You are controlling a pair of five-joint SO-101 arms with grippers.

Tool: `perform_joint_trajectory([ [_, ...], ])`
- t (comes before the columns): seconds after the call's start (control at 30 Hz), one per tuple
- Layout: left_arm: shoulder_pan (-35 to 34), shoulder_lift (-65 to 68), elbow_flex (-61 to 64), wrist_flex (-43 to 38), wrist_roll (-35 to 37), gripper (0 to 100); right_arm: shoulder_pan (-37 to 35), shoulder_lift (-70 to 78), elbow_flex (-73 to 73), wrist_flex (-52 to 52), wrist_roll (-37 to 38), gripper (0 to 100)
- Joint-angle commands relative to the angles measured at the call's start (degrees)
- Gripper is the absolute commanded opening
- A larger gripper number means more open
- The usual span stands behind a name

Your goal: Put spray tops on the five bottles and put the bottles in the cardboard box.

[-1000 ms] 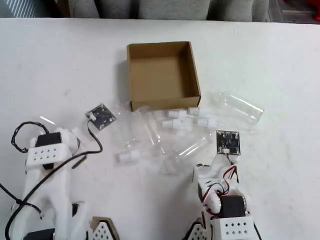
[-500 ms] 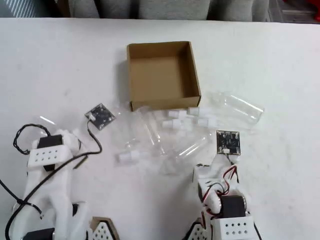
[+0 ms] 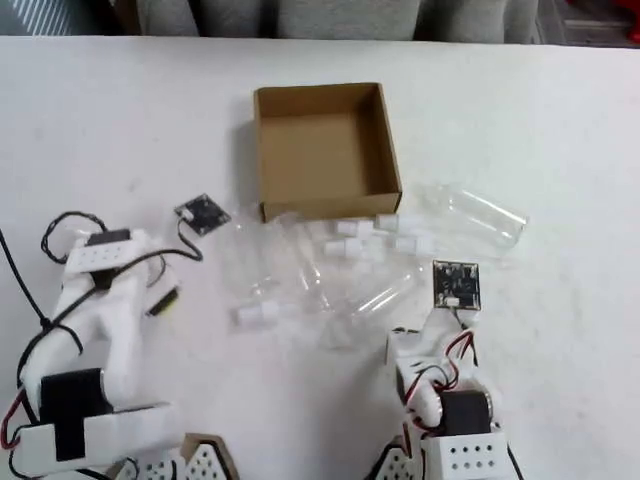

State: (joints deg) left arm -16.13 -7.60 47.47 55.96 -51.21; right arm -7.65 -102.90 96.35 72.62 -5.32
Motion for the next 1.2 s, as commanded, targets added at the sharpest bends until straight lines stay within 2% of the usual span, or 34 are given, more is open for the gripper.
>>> perform_joint_trajectory([
  [0.0, 2.07, 0.48, -5.89, -1.23, 0.88, 2, 0.75, -0.31, 0.53, 0.22, -0.26, 1.6],
  [0.13, 3.56, 0.57, -9.05, -2.73, 1.41, 2, 0.75, -0.31, 0.53, 0.22, -0.26, 1.6],
  [0.3, 6.20, 0.75, -9.67, -7.91, 9.41, 2, 0.75, -0.31, 0.53, 0.22, -0.26, 1.6],
  [0.43, 7.78, 5.49, -11.78, -10.81, 10.90, 2, 0.75, -0.31, 0.53, 0.22, -0.26, 1.6],
  [0.53, 7.52, 12.70, -17.93, -9.93, 10.99, 2, 0.75, -0.31, 0.53, 0.22, -0.26, 1.6],
  [0.77, 7.78, 23.16, -32.53, 0.44, 10.99, 2, 0.75, -0.31, 0.53, 0.22, -0.26, 1.6],
  [1.17, 6.46, 24.48, -42.90, 0.88, 10.81, 2, 0.75, -0.31, 0.53, 0.22, -0.26, 1.8],
])
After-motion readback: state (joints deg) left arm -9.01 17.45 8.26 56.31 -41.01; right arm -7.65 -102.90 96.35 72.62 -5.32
